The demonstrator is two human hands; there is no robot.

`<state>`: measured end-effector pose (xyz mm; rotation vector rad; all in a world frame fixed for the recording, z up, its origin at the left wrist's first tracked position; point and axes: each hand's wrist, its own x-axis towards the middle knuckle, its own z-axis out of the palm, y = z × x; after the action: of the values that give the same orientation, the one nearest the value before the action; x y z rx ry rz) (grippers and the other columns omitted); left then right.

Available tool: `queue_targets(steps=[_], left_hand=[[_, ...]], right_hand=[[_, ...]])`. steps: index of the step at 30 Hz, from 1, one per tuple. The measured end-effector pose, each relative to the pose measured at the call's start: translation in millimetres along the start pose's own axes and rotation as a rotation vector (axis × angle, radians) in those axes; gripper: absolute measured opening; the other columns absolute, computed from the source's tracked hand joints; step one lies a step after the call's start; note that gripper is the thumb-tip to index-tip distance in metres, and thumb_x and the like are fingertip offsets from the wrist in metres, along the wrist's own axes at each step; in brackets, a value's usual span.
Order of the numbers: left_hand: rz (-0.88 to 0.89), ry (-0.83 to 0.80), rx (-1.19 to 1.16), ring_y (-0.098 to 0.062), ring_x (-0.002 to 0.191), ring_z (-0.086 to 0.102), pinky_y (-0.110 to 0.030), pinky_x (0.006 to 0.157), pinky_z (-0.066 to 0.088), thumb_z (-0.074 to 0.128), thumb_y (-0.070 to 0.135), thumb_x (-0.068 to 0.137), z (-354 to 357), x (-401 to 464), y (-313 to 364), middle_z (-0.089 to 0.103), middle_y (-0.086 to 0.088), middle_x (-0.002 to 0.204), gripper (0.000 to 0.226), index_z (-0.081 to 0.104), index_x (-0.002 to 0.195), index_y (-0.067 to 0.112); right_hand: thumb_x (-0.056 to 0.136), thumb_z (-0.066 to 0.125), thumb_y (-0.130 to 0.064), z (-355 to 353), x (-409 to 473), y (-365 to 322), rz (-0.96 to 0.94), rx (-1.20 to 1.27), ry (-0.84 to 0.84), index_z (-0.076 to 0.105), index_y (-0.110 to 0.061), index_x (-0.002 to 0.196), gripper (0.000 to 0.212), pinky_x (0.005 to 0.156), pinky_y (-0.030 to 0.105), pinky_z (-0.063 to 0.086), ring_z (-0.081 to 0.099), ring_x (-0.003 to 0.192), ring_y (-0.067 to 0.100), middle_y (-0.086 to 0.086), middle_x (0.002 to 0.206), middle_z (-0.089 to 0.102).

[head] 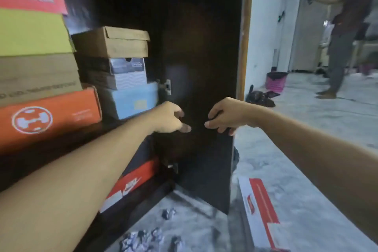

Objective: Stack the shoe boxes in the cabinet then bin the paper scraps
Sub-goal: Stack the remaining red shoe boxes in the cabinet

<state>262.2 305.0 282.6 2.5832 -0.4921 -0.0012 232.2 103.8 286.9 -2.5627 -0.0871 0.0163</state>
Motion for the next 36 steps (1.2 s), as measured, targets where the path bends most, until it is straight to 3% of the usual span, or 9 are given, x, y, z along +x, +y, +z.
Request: queue_targets(steps=[4, 11, 14, 18, 22, 25, 29, 32, 36], left_hand=[[-0.006, -0.169, -0.075, -0.018, 0.112, 0.059, -0.035, 0.099, 0.047, 0.081, 0.038, 0.072, 93, 5, 1, 0.063, 0.000, 0.123, 0.063, 0.060, 0.126, 0.015], [-0.094, -0.378, -0.194, -0.018, 0.109, 0.060, -0.031, 0.096, 0.048, 0.083, 0.028, 0.072, 230, 8, -12, 0.062, -0.004, 0.119, 0.057, 0.060, 0.122, 0.012], [-0.119, -0.395, -0.226, -0.019, 0.108, 0.060, -0.030, 0.092, 0.050, 0.083, 0.026, 0.073, 271, 11, -22, 0.063, -0.005, 0.116, 0.055, 0.061, 0.121, 0.011], [-0.160, -0.416, -0.298, -0.019, 0.102, 0.060, -0.032, 0.090, 0.050, 0.080, 0.016, 0.074, 319, 13, -33, 0.062, -0.006, 0.110, 0.048, 0.062, 0.118, 0.008], [-0.178, -0.470, -0.306, -0.021, 0.104, 0.061, -0.031, 0.089, 0.049, 0.073, 0.009, 0.079, 357, 15, -40, 0.062, -0.005, 0.108, 0.041, 0.060, 0.117, 0.010], [-0.191, -0.480, -0.331, -0.020, 0.105, 0.060, -0.029, 0.089, 0.048, 0.072, 0.009, 0.079, 377, 20, -48, 0.061, -0.005, 0.109, 0.043, 0.060, 0.120, 0.009], [-0.216, -0.463, -0.351, -0.020, 0.103, 0.060, -0.029, 0.089, 0.049, 0.069, 0.007, 0.079, 393, 27, -58, 0.060, -0.004, 0.104, 0.039, 0.061, 0.117, 0.009], [-0.223, -0.449, -0.350, -0.020, 0.102, 0.059, -0.030, 0.083, 0.051, 0.063, 0.000, 0.080, 403, 29, -64, 0.060, -0.005, 0.106, 0.034, 0.062, 0.112, 0.013], [-0.250, -0.453, -0.349, -0.021, 0.109, 0.058, -0.024, 0.073, 0.048, 0.059, 0.000, 0.083, 414, 27, -64, 0.054, -0.004, 0.122, 0.048, 0.054, 0.129, 0.012]], right_hand=[[0.084, 0.072, -0.038, 37, -25, 86, 0.171, -0.041, -0.082, 0.068, -0.014, 0.109, 0.034, 0.072, 0.036, 0.062, 0.072, 0.082, 0.018, 0.002, 0.097, 0.070], [0.090, 0.066, -0.038, 102, -59, 205, 0.413, -0.129, -0.267, 0.062, 0.000, 0.119, 0.048, 0.075, 0.044, 0.061, 0.071, 0.092, 0.030, 0.015, 0.108, 0.070], [0.087, 0.068, -0.039, 140, -65, 242, 0.428, -0.187, -0.213, 0.066, -0.005, 0.115, 0.044, 0.071, 0.034, 0.059, 0.067, 0.086, 0.024, 0.013, 0.113, 0.067], [0.081, 0.071, -0.046, 198, -69, 277, 0.477, -0.181, -0.161, 0.054, -0.011, 0.131, 0.063, 0.091, 0.033, 0.049, 0.057, 0.113, 0.027, 0.010, 0.132, 0.058], [0.064, 0.070, -0.068, 254, -68, 298, 0.580, -0.150, -0.111, 0.038, -0.019, 0.138, 0.095, 0.104, 0.050, 0.040, 0.033, 0.132, 0.034, 0.010, 0.147, 0.032], [0.059, 0.067, -0.073, 277, -67, 301, 0.653, -0.174, -0.033, 0.031, -0.022, 0.134, 0.097, 0.099, 0.058, 0.040, 0.028, 0.133, 0.031, 0.004, 0.141, 0.033], [0.061, 0.067, -0.061, 284, -73, 306, 0.663, -0.201, 0.111, 0.034, -0.024, 0.123, 0.080, 0.091, 0.054, 0.043, 0.033, 0.125, 0.030, 0.003, 0.130, 0.041], [0.057, 0.071, -0.052, 268, -81, 326, 0.704, -0.101, 0.074, 0.031, -0.024, 0.127, 0.084, 0.092, 0.054, 0.045, 0.034, 0.124, 0.032, 0.004, 0.128, 0.037], [0.053, 0.069, -0.043, 232, -100, 363, 0.765, 0.015, -0.018, 0.029, -0.017, 0.138, 0.098, 0.097, 0.047, 0.045, 0.041, 0.121, 0.033, 0.009, 0.126, 0.039]])
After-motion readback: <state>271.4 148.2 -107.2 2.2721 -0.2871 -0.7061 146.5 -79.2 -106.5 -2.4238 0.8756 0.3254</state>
